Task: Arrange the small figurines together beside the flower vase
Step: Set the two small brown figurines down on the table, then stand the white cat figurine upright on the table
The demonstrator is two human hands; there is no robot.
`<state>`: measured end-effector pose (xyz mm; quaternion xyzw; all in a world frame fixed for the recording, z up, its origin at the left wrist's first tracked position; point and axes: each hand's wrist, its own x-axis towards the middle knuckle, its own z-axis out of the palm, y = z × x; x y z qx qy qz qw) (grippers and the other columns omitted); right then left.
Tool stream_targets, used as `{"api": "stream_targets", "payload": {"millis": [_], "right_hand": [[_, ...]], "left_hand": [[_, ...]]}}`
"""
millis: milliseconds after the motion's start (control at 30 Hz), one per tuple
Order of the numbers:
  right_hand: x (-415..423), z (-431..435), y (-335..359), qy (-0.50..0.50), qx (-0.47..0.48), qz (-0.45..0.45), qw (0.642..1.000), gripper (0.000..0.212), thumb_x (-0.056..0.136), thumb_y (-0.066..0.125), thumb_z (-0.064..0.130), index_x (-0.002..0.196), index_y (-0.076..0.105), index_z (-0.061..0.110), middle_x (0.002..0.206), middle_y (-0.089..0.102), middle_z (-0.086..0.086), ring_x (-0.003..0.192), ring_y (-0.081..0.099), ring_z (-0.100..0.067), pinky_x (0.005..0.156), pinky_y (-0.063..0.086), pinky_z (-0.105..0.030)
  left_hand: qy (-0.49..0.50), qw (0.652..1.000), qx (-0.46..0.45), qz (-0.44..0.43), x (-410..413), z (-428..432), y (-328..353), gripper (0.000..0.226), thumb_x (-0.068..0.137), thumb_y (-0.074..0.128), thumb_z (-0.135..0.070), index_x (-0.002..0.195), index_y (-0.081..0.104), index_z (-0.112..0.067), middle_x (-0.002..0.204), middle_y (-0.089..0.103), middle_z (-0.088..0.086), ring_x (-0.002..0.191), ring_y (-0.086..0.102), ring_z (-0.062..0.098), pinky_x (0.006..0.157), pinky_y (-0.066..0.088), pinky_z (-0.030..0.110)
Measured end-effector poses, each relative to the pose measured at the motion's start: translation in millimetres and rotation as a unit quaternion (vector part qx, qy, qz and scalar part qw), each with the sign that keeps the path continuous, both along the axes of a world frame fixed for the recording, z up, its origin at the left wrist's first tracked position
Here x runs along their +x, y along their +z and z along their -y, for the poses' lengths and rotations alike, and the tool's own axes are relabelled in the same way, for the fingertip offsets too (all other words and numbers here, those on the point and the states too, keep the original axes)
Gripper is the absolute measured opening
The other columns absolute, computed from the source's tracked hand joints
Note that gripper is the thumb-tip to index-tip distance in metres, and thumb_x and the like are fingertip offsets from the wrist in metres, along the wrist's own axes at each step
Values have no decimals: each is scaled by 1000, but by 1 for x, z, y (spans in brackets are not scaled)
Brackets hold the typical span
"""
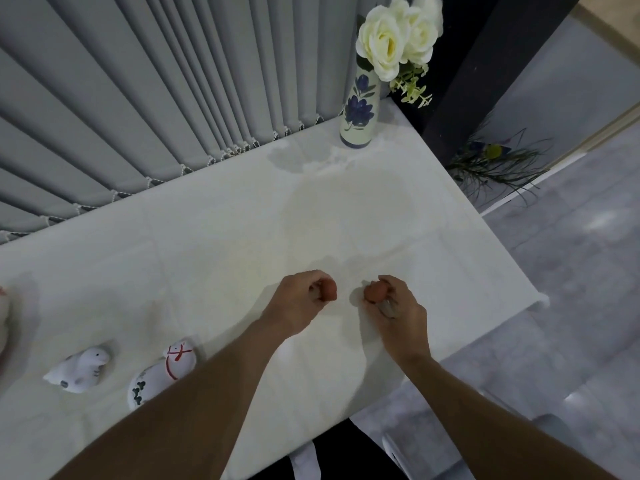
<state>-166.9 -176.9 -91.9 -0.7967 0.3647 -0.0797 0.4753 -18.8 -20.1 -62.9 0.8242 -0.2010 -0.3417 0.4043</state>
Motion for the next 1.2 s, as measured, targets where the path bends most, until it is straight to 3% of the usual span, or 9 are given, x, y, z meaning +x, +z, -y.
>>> {"api": "stream_targets", "payload": {"millis": [267, 333, 400, 533, 633, 800, 1000, 1100, 1200], "right_hand": [[2, 4, 0, 36, -14, -28, 999, 41, 89, 77, 21, 126, 59, 27, 118, 64, 12, 113, 60, -16, 90, 42, -22], [2, 3, 2, 41, -7, -32, 999, 46, 90, 76, 22, 131, 57, 29, 126, 63, 11, 118, 57, -13, 91, 38, -11], [1, 2, 3, 45, -4, -33, 998, 47, 89, 76, 23, 131, 56, 30, 128, 62, 10, 117, 57, -12, 93, 40, -15], [-4, -5, 3, 34, -24, -36, 998, 47, 84, 78, 15, 120, 53, 29, 120, 62, 11, 111, 60, -17, 90, 47, -22], [-14, -20, 2, 2, -36, -52, 998, 61, 82, 83, 19, 133, 48, 23, 133, 56, 6, 120, 55, -17, 101, 49, -34], [-31, -60, 3, -95, -50, -66, 992, 72, 79, 87, 27, 135, 44, 12, 137, 47, -6, 126, 45, -22, 106, 50, -44], [-37, -117, -7, -52, -110, -110, 986, 82, 80, 81, 49, 142, 41, 11, 148, 46, -9, 137, 41, -27, 114, 43, -51], [-36, -141, -12, -3, -162, -120, 979, 89, 79, 63, 69, 143, 40, 12, 151, 46, -11, 140, 42, -32, 115, 42, -56], [-31, -161, -19, 72, -206, -161, 962, 102, 82, 39, 79, 156, 27, 10, 167, 27, -14, 155, 21, -35, 128, 16, -52]], "left_hand": [[-23, 1000, 12, 6, -3, 1, 5, 25, 83, 65, 16, 100, 71, -2, 92, 72, 9, 74, 59, -2, 73, 45, 4], [-33, 999, 18, -7, -3, 1, 8, 36, 86, 65, 13, 117, 66, -5, 105, 71, 11, 79, 59, 1, 72, 44, -1], [-24, 999, 34, -35, -3, -1, 9, 52, 89, 65, 10, 136, 55, -9, 121, 64, 9, 88, 58, -1, 70, 42, -4], [-37, 995, 94, -1, -1, -15, 9, 70, 87, 74, -10, 149, 43, -21, 144, 53, -1, 128, 53, 15, 96, 45, 18], [-47, 992, 119, 18, -1, -35, 12, 77, 86, 76, -17, 152, 38, -22, 147, 50, -1, 135, 48, 18, 111, 41, 34], [-72, 987, 136, 48, -3, -75, 23, 77, 85, 77, -24, 151, 38, -19, 146, 50, 3, 137, 48, 20, 113, 40, 36], [-123, 963, 214, 109, -2, -128, 35, 70, 89, 68, -44, 149, 40, -21, 149, 47, 3, 137, 45, 23, 112, 38, 36], [-130, 945, 269, 131, -1, -152, 43, 80, 86, 65, -54, 152, 35, -21, 151, 43, 4, 138, 43, 27, 112, 38, 39], [-130, 930, 318, 130, -3, -177, 48, 90, 82, 63, -63, 153, 30, -18, 150, 41, 6, 136, 43, 30, 110, 38, 41]]}}
